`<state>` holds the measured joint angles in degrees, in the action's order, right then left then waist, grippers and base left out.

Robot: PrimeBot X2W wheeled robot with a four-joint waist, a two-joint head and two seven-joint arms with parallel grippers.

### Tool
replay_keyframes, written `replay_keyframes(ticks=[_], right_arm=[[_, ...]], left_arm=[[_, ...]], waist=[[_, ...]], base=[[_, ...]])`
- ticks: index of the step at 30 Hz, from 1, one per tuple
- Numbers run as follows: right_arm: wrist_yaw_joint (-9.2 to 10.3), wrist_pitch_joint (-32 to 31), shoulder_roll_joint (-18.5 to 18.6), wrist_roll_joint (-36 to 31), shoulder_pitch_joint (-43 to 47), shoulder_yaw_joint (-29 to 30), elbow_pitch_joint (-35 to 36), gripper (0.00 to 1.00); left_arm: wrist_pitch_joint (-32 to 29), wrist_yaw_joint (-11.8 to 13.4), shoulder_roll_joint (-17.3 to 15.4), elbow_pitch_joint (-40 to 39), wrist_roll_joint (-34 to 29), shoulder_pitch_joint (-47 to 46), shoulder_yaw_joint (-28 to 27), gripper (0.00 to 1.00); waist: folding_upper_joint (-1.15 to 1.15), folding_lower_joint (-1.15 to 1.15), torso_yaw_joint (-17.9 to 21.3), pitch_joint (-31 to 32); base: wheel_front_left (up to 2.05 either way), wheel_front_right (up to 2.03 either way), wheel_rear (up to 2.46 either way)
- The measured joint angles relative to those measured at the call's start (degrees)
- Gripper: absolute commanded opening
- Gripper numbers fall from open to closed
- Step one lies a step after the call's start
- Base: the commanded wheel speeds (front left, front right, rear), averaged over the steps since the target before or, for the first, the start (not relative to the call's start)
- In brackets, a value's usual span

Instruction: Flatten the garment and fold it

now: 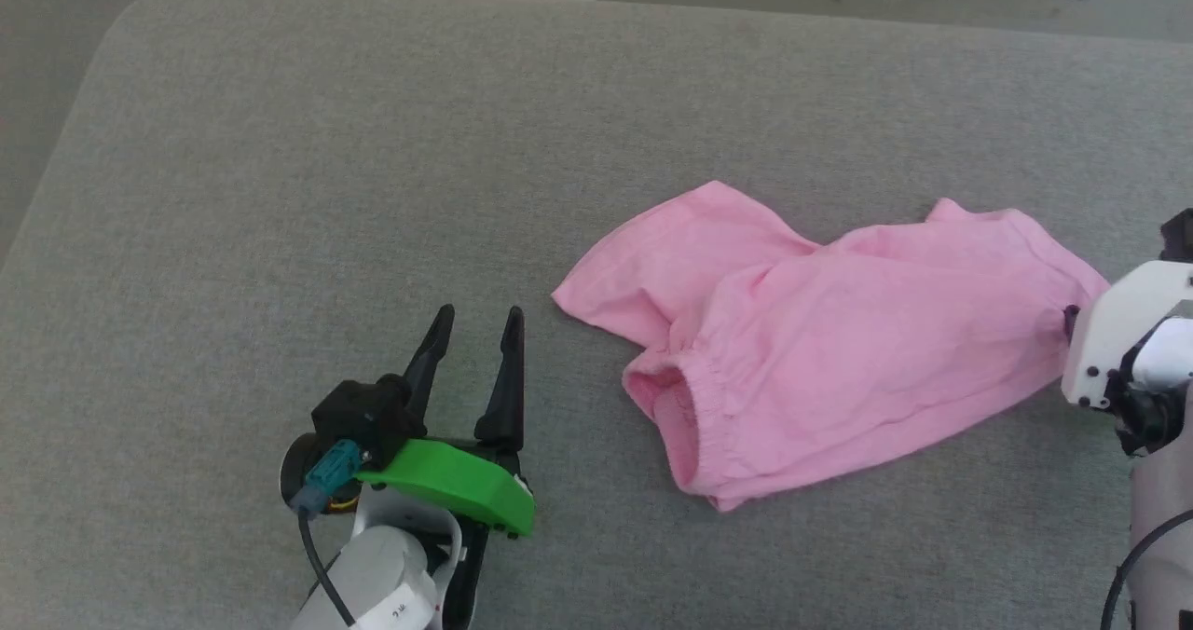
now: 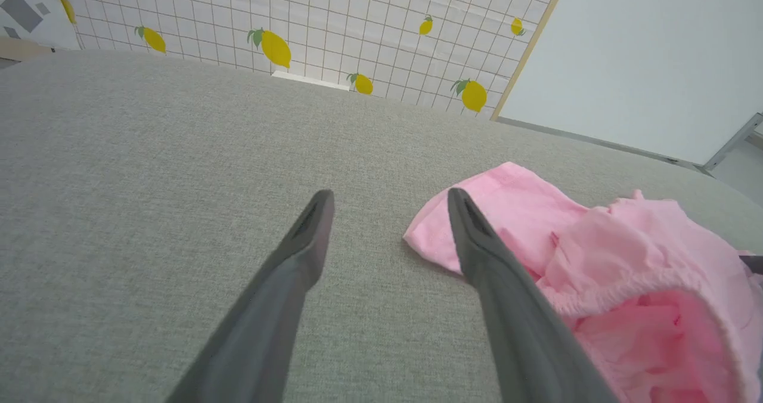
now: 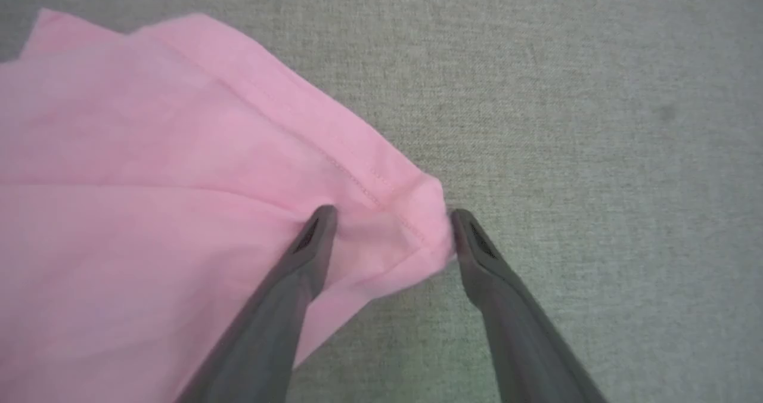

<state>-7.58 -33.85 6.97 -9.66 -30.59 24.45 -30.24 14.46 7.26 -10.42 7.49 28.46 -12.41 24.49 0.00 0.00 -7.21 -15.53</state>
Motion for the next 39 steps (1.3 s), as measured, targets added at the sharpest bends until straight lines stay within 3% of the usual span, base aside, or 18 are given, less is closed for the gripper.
replay_keyframes(ticks=[1,2,3,7,10,19,25,26,27,33,39], right_arm=[[0.01,0.00,0.09,0.02,-0.22,0.24,-0.15,0.50],[0.01,0.00,0.27,0.05,-0.51,0.27,-0.27,0.05],[0.01,0.01,0.32,0.20,-0.77,0.22,-0.38,0.00],[0.00,0.16,0.38,3.90,-0.38,-0.35,0.12,0.00],[0.00,1.15,0.67,7.61,3.14,-1.60,4.47,0.00],[0.00,-1.98,-3.43,18.04,25.22,-0.81,26.08,0.00],[0.00,-3.24,-4.01,24.55,35.61,0.00,28.16,0.00],[0.00,-2.81,-4.04,25.93,36.27,-0.38,27.67,0.24],[0.00,-2.10,-4.09,26.88,36.45,-0.59,27.29,1.00],[0.00,6.70,-4.09,28.72,34.38,1.34,26.74,1.00],[0.00,9.75,-4.05,26.88,31.14,3.28,27.69,1.00]], left_arm=[[0.01,-0.12,0.10,0.20,-0.01,-0.01,0.01,1.00],[0.01,-0.12,0.19,0.45,-0.08,-0.01,-0.04,1.00],[0.01,-0.12,0.25,0.63,-0.08,-0.01,-0.05,1.00],[0.01,-0.51,0.56,1.69,-0.08,0.00,0.07,1.00],[0.01,-0.67,0.66,2.38,-0.07,0.08,0.01,1.00],[-0.01,-0.68,0.41,3.08,0.77,2.03,-0.09,1.00],[-0.87,-0.65,-0.07,2.83,1.67,3.42,-0.04,1.00],[-1.27,-0.65,-0.18,2.80,1.82,3.66,0.03,1.00],[-1.48,-0.65,-0.21,2.77,1.96,3.85,0.07,1.00],[-5.14,-1.48,0.63,1.49,5.04,3.91,0.45,1.00],[-19.00,-1.63,2.23,2.69,6.14,-6.81,3.44,1.00]], waist=[[0.00,0.00,-0.39,-0.27],[0.00,0.00,-0.73,-0.46],[0.00,0.00,-0.93,-0.52],[0.00,0.00,-1.22,0.44],[0.00,0.00,-1.05,1.85],[0.00,0.00,1.71,7.37],[0.00,0.00,4.24,9.91],[0.00,0.00,4.69,10.24],[0.00,0.00,5.00,10.50],[0.00,0.00,6.65,11.81],[0.00,0.00,7.18,10.92]], base=[[0.00,0.00,0.00],[0.00,0.00,0.00],[0.00,0.00,0.00],[0.00,0.00,0.00],[0.00,0.00,0.00],[0.00,0.00,0.00],[0.00,0.00,0.00],[0.00,0.00,0.00],[0.00,0.00,0.00],[0.00,0.00,0.00],[0.00,0.00,0.00]])
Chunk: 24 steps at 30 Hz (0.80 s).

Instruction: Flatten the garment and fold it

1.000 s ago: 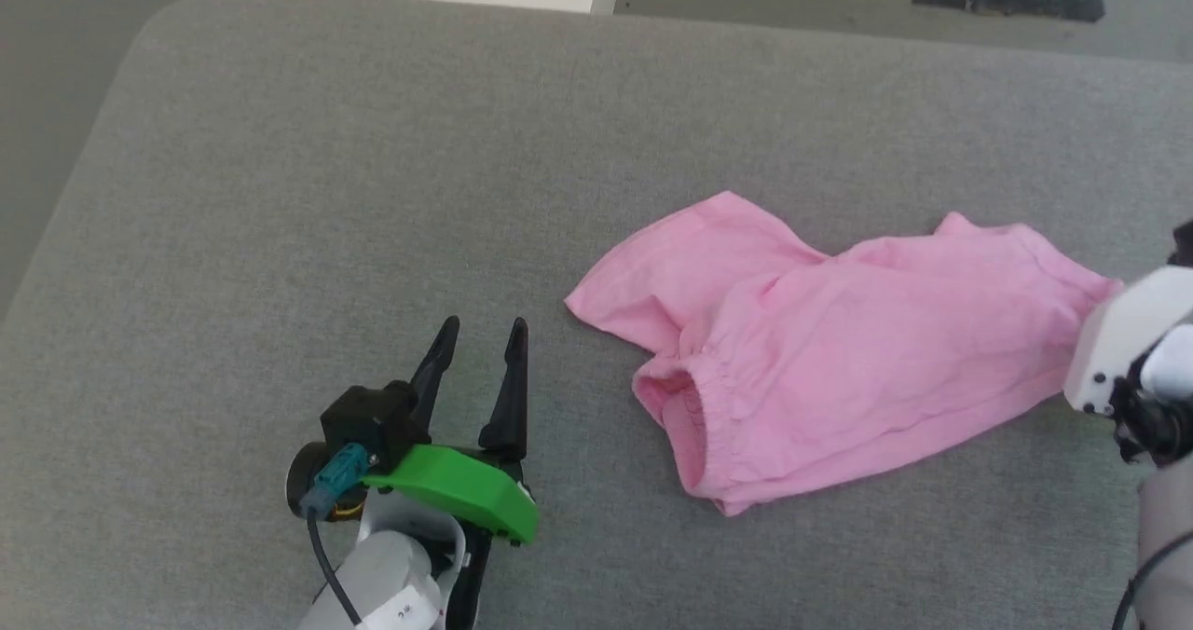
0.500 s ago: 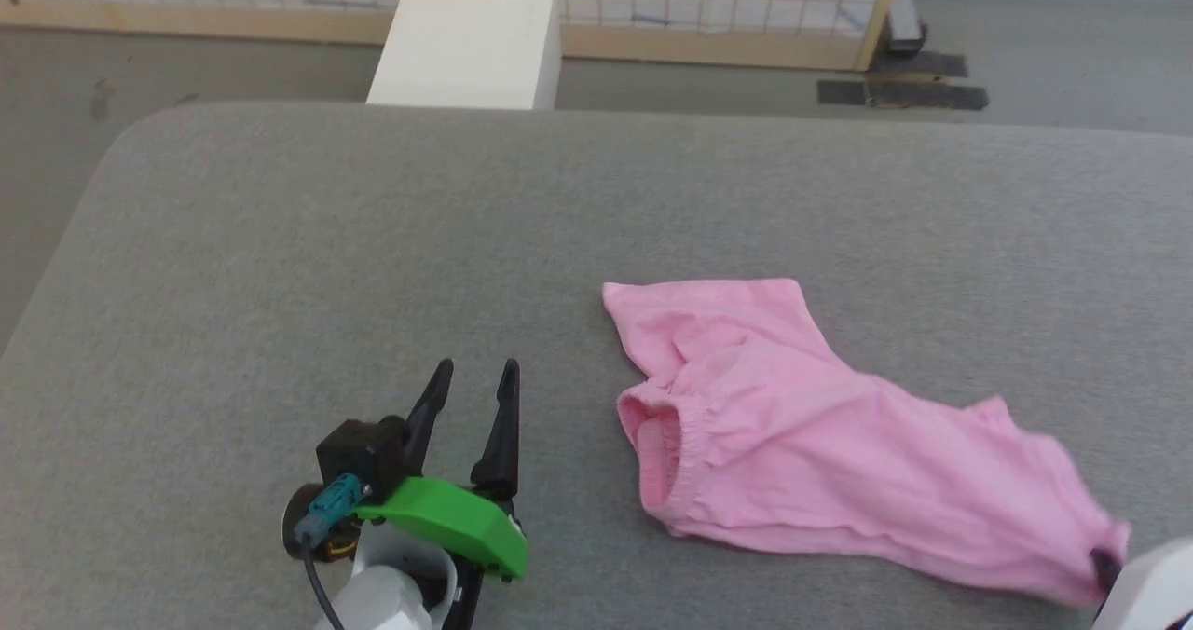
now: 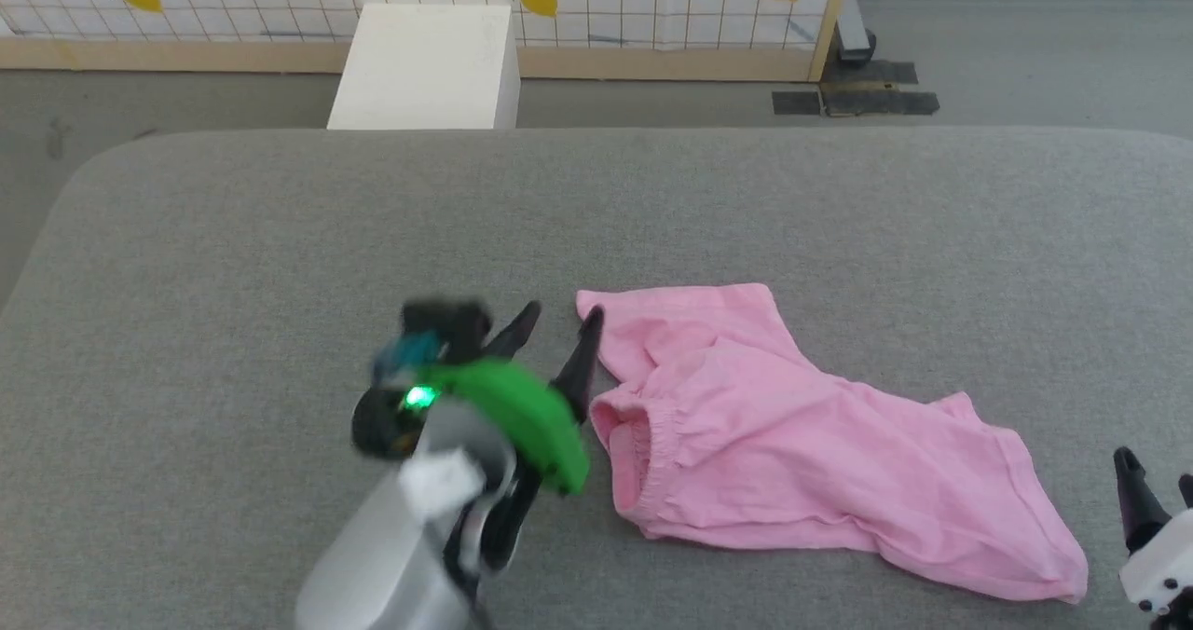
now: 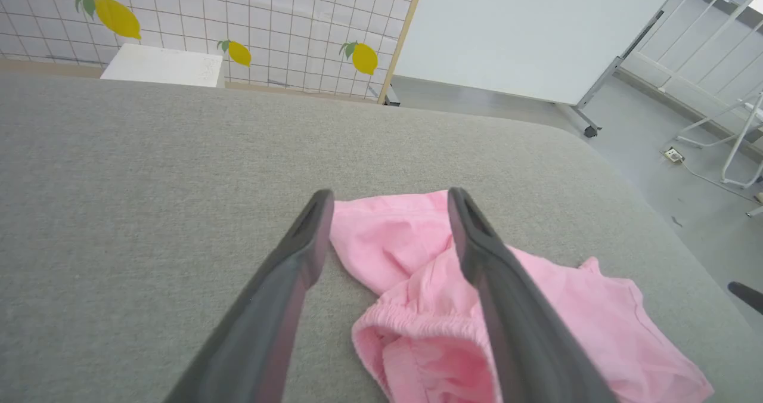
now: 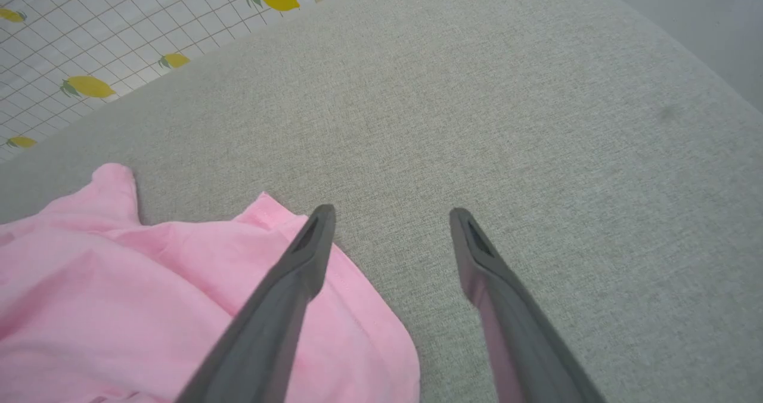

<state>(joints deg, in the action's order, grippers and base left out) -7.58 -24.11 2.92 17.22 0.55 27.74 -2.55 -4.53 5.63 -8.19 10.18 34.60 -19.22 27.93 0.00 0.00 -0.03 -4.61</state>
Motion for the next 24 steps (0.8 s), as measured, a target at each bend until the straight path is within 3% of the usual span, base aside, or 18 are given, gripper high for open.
replay_keyframes(ticks=[6,9,15,16,17,18,24], right_arm=[[0.00,0.32,-0.04,0.31,-1.48,-2.77,-0.29,1.00],[0.00,1.24,-0.07,1.09,-2.14,-4.19,-1.22,1.00],[0.00,3.23,-0.03,1.21,-2.46,-3.49,-3.25,1.00],[0.01,3.54,-0.02,1.18,-2.51,-3.36,-3.56,1.00],[0.01,3.65,-0.02,1.16,-2.59,-3.28,-3.90,1.00],[0.00,3.92,-0.03,1.15,-2.63,-3.25,-4.15,1.00],[0.00,4.97,-0.02,1.21,-3.40,-4.48,-5.71,1.00]], left_arm=[[-18.15,0.54,0.86,10.76,-2.36,-13.31,6.94,1.00],[-26.38,-0.09,0.59,17.74,-3.68,-15.47,10.22,1.00],[-33.98,-2.23,0.62,22.26,-1.67,-15.52,11.96,1.00],[-34.66,-2.68,0.66,22.20,-0.94,-15.55,11.95,0.75],[-34.65,-2.82,0.64,21.97,-0.81,-15.58,11.93,0.21],[-34.55,-2.83,0.60,21.89,-0.81,-15.59,11.89,0.00],[-30.12,-2.25,0.12,21.84,-0.51,-16.70,9.79,0.00]], waist=[[0.00,0.00,1.49,-1.94],[0.00,0.00,2.79,-3.03],[0.00,0.00,4.92,-5.42],[0.00,0.00,5.14,-5.79],[0.00,0.00,5.31,-6.11],[0.00,0.00,5.41,-6.33],[0.00,0.00,5.13,-7.04]], base=[[0.00,0.00,0.00],[0.00,0.00,0.00],[0.00,0.00,0.00],[0.00,0.00,0.00],[0.00,0.00,0.00],[0.00,0.00,0.00],[0.00,0.00,0.00]])
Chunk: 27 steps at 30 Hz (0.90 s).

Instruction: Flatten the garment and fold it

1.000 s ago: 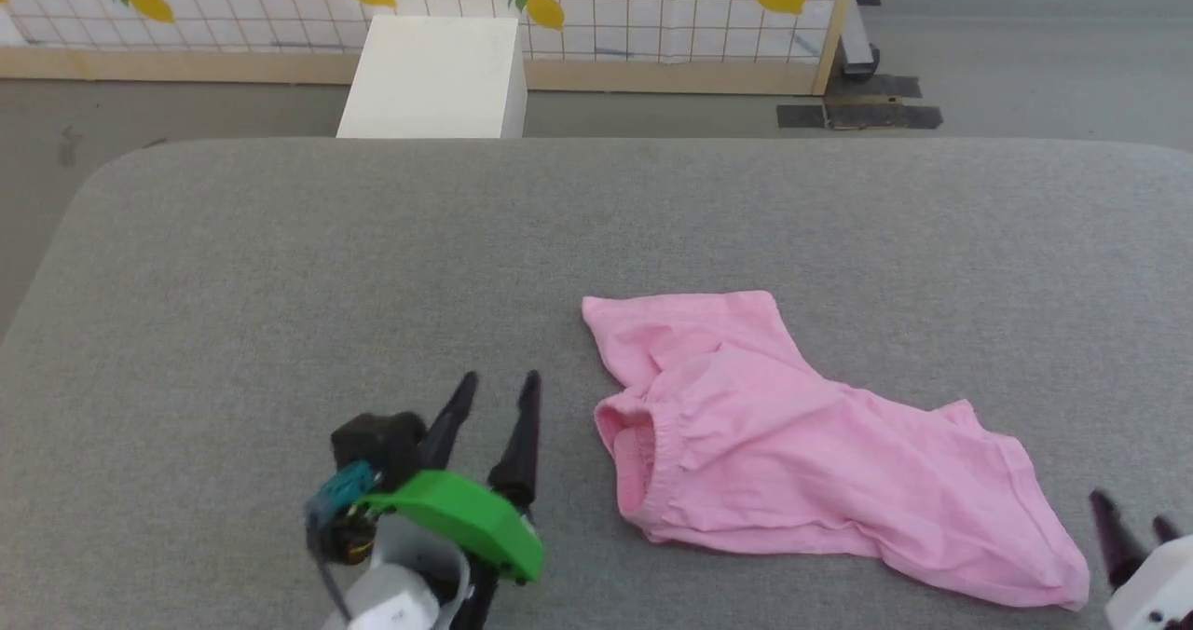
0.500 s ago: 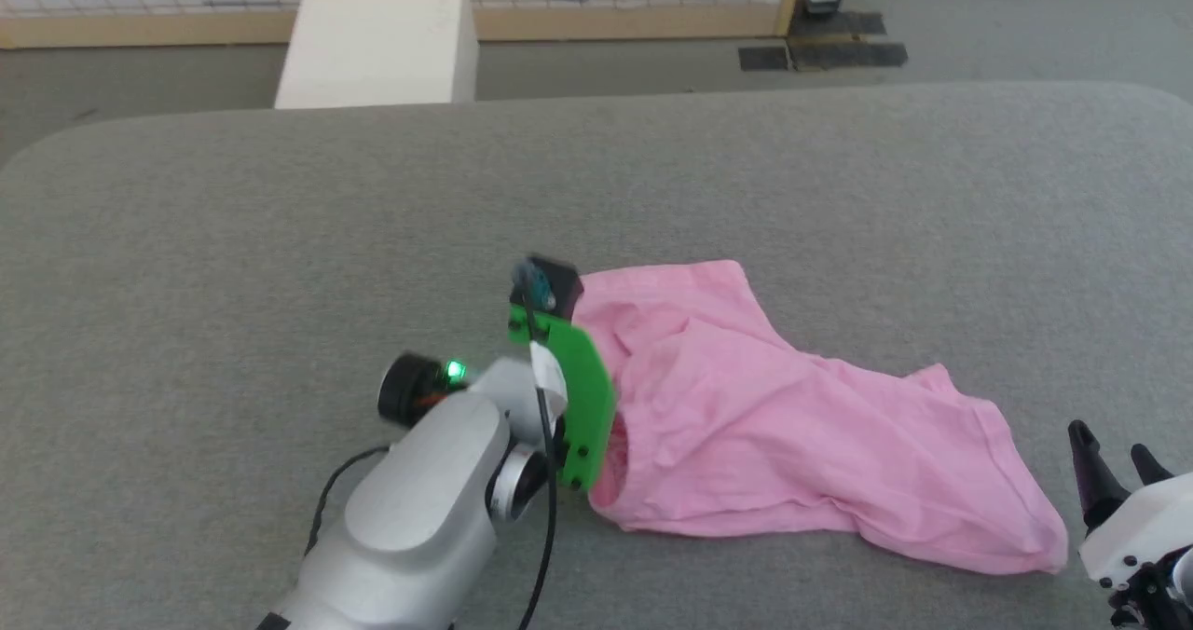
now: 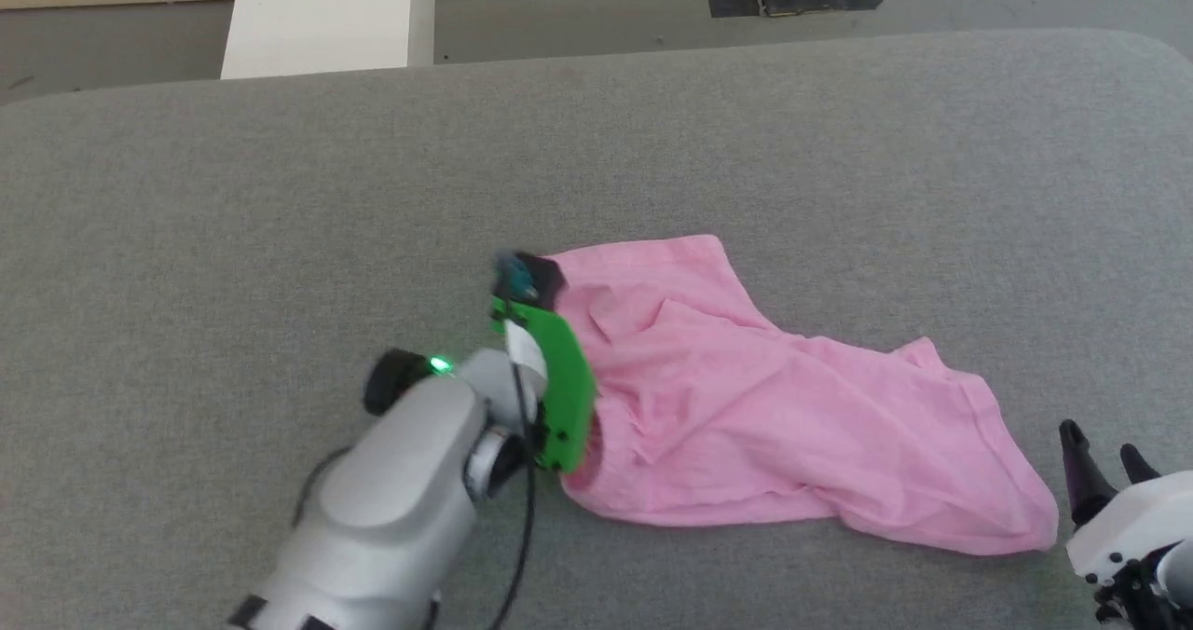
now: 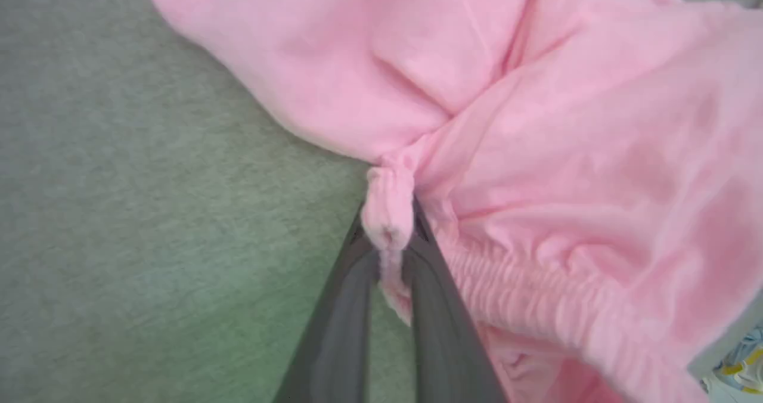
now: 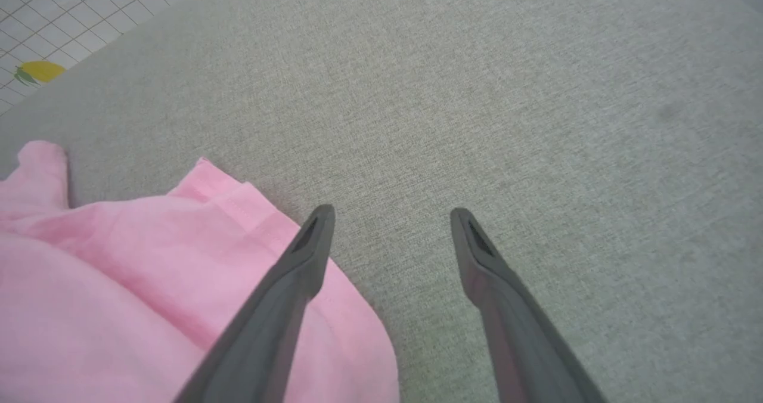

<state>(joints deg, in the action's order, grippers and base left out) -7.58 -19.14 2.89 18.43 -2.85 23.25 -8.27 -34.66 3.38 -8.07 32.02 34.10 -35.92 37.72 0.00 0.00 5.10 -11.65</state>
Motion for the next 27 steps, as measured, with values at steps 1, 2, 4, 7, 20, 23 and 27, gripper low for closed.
replay_keyframes(ticks=[1,2,4,7,20,23,27], right_arm=[[0.00,0.08,-0.01,0.04,-0.23,-0.27,-0.13,1.00],[0.00,0.22,-0.01,0.04,-0.58,-0.71,-0.25,1.00],[0.00,0.42,-0.01,0.04,-1.20,-1.48,-0.34,1.00],[0.00,0.60,-0.02,0.03,-2.07,-2.72,-0.36,1.00],[0.00,1.56,-0.01,-0.04,-1.63,-4.90,-0.12,1.00],[0.00,1.60,0.00,-0.04,-0.18,-5.46,0.96,1.00],[0.00,1.51,-0.02,0.19,2.07,-6.47,2.47,1.00]], left_arm=[[1.12,0.42,-0.67,0.13,-0.19,-0.69,-0.65,0.00],[2.78,1.08,-1.76,0.43,-0.71,-1.91,-1.60,0.00],[5.38,2.27,-4.23,1.04,-1.37,-4.99,-3.72,0.00],[10.01,3.88,-7.39,2.31,-2.24,-10.17,-7.20,0.00],[31.86,2.34,-7.98,6.04,2.42,-9.16,-16.31,1.00],[42.48,1.19,-8.14,1.26,2.26,-4.34,-17.24,1.00],[48.74,1.25,-8.26,-5.71,1.32,4.88,-19.04,1.00]], waist=[[0.00,0.00,-0.02,-0.10],[0.00,0.00,-0.03,-0.24],[0.00,0.00,0.05,-0.50],[0.00,0.00,0.57,-0.97],[0.00,0.00,-0.16,0.31],[0.00,0.00,-1.34,1.76],[0.00,0.00,-3.01,3.68]], base=[[0.00,0.00,0.00],[0.00,0.00,0.00],[0.00,0.00,0.00],[0.00,0.00,0.00],[0.00,0.00,0.00],[0.00,0.00,0.00],[0.00,0.00,0.00]])
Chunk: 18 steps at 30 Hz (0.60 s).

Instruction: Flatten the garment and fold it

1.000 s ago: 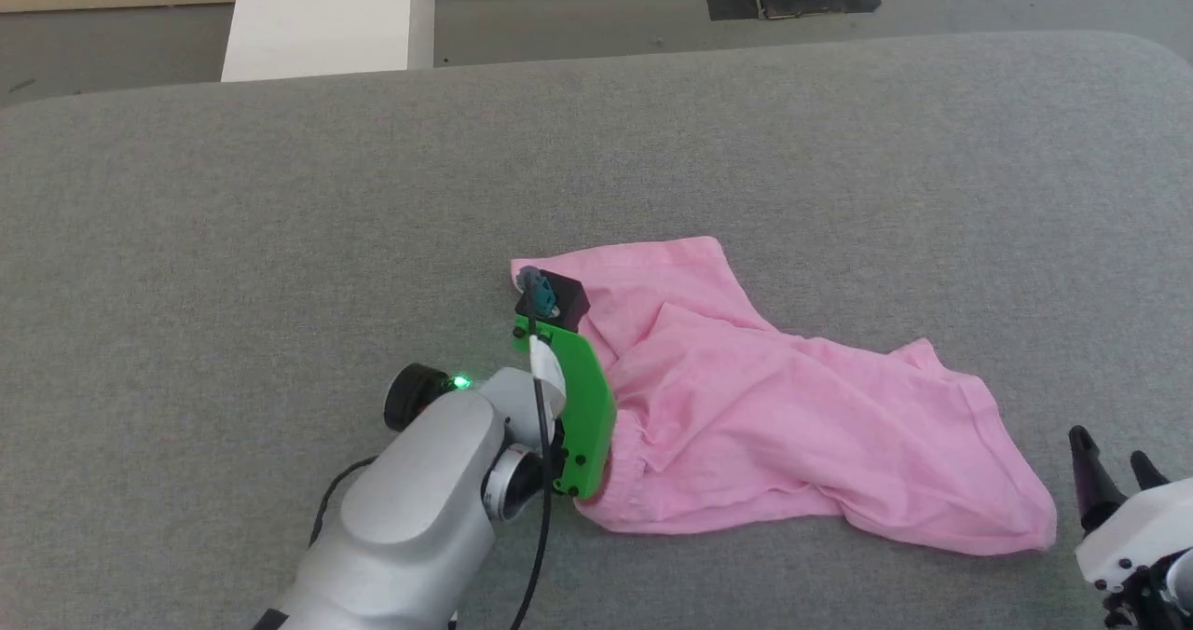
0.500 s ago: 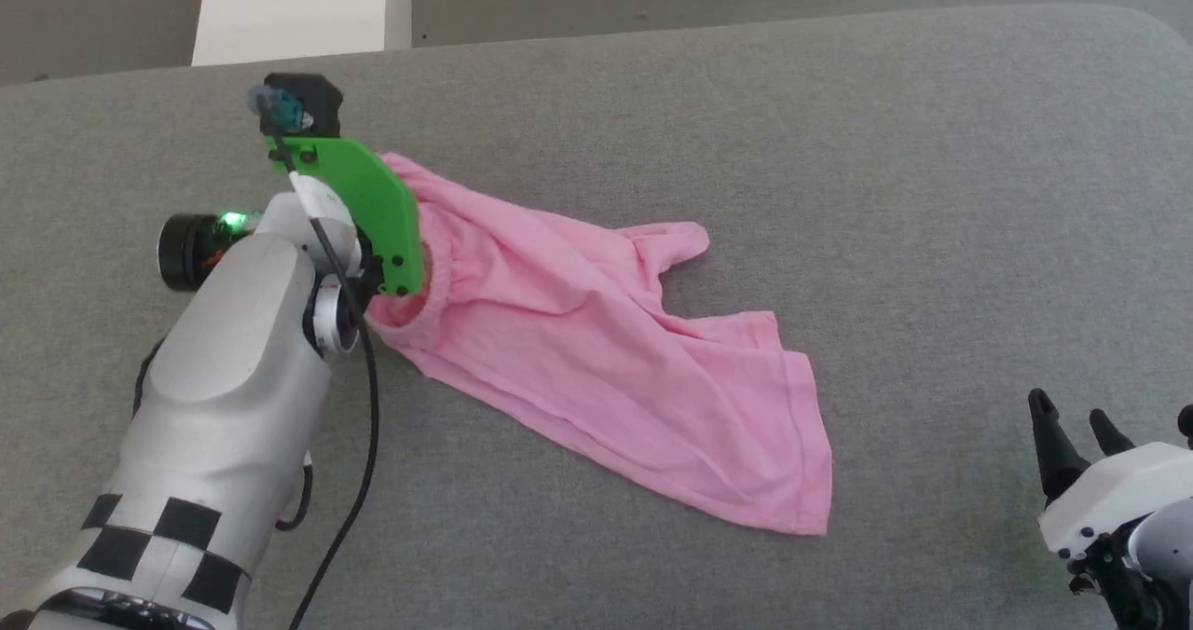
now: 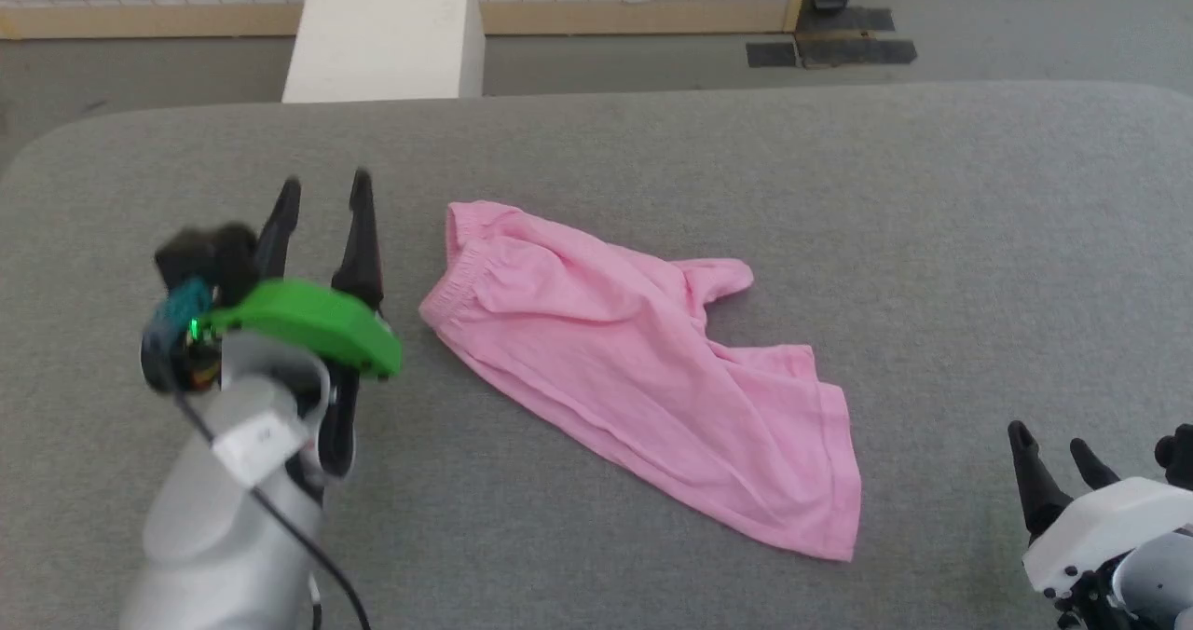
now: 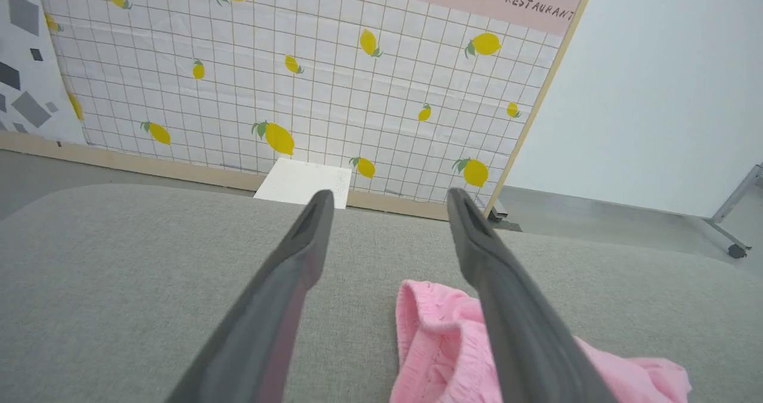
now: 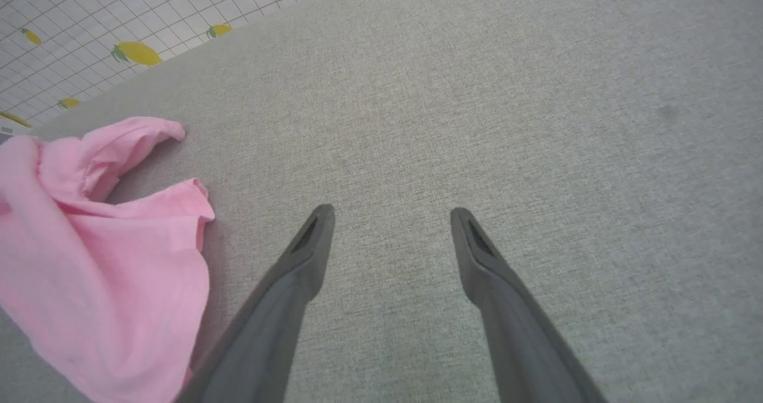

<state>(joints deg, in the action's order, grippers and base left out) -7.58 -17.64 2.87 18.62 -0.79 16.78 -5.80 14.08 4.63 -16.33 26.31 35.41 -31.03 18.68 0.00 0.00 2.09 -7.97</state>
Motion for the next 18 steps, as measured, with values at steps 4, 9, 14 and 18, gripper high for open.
replay_keyframes(ticks=[4,9,14,18], right_arm=[[0.01,-1.09,0.03,0.00,1.42,-1.43,0.73,1.00],[0.00,-4.36,-0.02,-1.43,0.25,-5.93,0.52,1.00],[0.01,-12.55,0.05,-7.45,-9.08,-10.80,-4.15,1.00],[0.00,-19.29,0.00,-12.87,-17.34,-14.11,-10.62,1.00]], left_arm=[[0.49,1.83,1.33,-9.77,-1.77,10.74,-3.79,1.00],[0.69,3.64,3.82,-18.70,-5.81,21.90,-7.11,1.00],[0.70,3.96,5.01,-22.51,-8.86,26.52,-7.17,1.00],[0.71,3.92,4.79,-23.37,-11.73,26.34,-6.10,1.00]], waist=[[0.00,0.00,-1.56,1.75],[0.00,0.00,-2.82,3.17],[0.00,0.00,-3.56,3.28],[0.00,0.00,-4.44,2.24]], base=[[0.00,0.00,0.00],[0.00,0.00,0.00],[0.00,0.00,0.00],[0.00,0.00,0.00]])
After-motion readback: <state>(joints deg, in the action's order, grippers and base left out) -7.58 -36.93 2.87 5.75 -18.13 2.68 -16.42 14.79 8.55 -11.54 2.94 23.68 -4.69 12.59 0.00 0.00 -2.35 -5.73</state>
